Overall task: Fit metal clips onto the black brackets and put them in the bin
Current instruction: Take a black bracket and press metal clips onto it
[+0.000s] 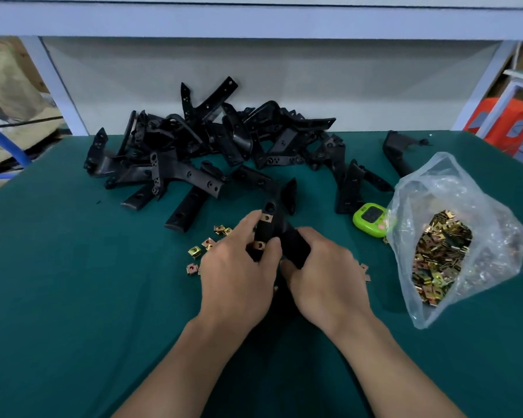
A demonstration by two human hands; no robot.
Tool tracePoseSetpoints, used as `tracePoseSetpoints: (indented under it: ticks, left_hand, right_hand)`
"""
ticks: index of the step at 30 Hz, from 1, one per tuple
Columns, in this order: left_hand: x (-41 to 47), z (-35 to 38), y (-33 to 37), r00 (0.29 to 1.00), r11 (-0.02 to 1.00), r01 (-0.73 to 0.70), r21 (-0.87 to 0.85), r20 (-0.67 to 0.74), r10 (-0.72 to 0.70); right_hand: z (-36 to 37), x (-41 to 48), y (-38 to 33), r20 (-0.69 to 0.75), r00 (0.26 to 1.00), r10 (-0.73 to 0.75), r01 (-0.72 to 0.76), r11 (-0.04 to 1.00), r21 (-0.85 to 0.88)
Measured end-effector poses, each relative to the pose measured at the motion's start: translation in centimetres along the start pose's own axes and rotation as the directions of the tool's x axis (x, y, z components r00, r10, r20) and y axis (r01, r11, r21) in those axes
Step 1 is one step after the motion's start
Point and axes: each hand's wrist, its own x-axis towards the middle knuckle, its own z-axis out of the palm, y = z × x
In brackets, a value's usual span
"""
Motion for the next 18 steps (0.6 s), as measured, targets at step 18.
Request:
tracePoseSetpoints:
  ticks: [18]
  left_hand:
    - [-0.3, 0.5, -0.2, 0.997, 0.997, -0.075, 0.026, -0.023, 0.075]
  right_hand:
    - [-2.2, -0.7, -0.4, 0.009, 1.000, 0.005, -0.005, 0.998, -0.070]
